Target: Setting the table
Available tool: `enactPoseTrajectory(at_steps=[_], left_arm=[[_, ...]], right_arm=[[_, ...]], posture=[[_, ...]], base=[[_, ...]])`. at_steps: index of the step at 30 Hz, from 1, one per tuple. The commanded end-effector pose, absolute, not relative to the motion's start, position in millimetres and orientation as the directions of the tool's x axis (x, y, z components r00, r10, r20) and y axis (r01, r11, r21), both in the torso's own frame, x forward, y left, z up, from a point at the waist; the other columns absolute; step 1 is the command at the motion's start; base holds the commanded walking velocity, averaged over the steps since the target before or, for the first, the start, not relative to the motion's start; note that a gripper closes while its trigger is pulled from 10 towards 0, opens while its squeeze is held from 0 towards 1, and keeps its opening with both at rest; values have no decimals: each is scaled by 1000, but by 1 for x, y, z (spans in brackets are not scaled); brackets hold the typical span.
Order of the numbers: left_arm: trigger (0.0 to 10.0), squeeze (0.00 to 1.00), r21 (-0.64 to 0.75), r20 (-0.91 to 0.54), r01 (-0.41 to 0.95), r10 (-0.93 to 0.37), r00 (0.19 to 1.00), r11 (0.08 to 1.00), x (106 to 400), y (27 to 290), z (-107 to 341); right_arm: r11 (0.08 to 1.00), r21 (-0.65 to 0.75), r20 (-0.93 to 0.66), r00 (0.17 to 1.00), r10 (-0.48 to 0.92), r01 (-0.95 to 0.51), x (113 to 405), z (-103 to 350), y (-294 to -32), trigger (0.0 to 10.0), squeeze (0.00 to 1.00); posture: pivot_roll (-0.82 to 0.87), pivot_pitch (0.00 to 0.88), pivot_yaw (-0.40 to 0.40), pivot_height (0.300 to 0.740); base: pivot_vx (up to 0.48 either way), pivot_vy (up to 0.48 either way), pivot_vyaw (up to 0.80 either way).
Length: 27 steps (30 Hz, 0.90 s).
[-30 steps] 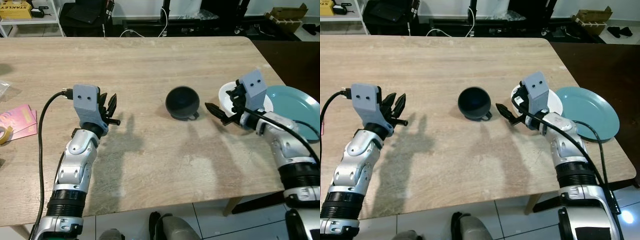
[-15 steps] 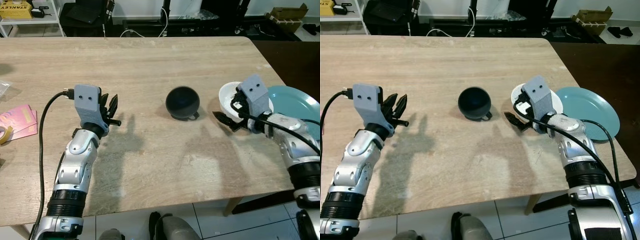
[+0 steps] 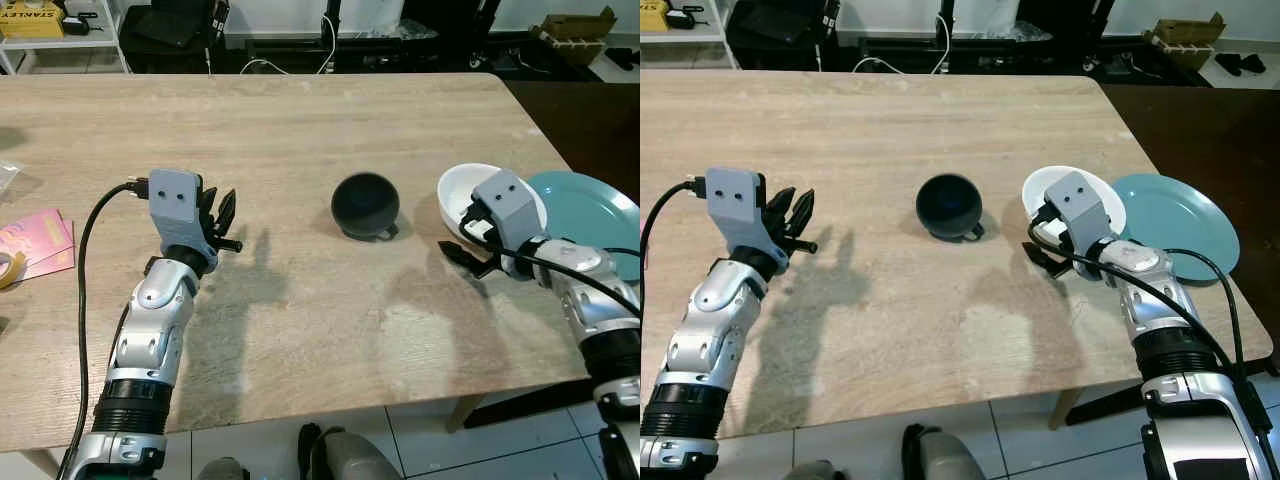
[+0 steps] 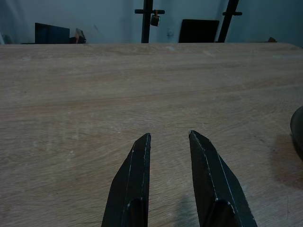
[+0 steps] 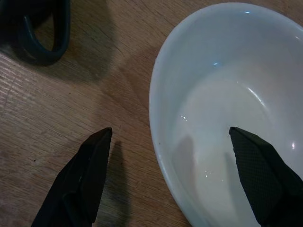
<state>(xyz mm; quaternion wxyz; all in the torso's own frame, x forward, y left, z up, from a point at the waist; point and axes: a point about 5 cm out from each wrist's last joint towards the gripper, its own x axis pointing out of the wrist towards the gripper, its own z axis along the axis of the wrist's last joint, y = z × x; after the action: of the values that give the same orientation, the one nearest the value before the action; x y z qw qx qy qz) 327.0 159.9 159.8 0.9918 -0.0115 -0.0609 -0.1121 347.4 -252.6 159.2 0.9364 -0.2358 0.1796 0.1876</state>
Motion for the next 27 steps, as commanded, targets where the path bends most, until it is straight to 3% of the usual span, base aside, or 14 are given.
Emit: enactPoseTrajectory(at_steps=[1, 2, 3, 4, 27], left_arm=[[10000, 0, -4, 101, 234, -232, 967, 972, 326, 159, 156], [10000, 0, -4, 101, 234, -232, 967, 972, 326, 159, 156], [10000, 0, -3, 102, 234, -232, 967, 972, 326, 159, 156], [10000, 0, -3, 103, 233, -232, 967, 972, 326, 159, 156], [10000, 0, -2, 107, 238, -236, 966, 971, 326, 157, 157]], right_arm=[[817, -376, -453, 856, 249, -436, 344, 152, -257, 10000, 0], [817, -376, -453, 856, 249, -436, 344, 152, -257, 10000, 0], [819, -373, -454, 855, 250, -437, 344, 151, -257, 3882, 0], [822, -350, -456, 848, 269, -449, 343, 150, -256, 0, 0], [816, -290, -451, 824, 343, -499, 341, 153, -248, 0, 0]], posture=[[84, 89, -28, 740], [84, 89, -28, 740], [84, 89, -28, 740], [85, 88, -29, 740], [86, 81, -25, 740]], base=[[0, 0, 0], [0, 0, 0], [0, 0, 0], [0, 0, 0], [0, 0, 0]])
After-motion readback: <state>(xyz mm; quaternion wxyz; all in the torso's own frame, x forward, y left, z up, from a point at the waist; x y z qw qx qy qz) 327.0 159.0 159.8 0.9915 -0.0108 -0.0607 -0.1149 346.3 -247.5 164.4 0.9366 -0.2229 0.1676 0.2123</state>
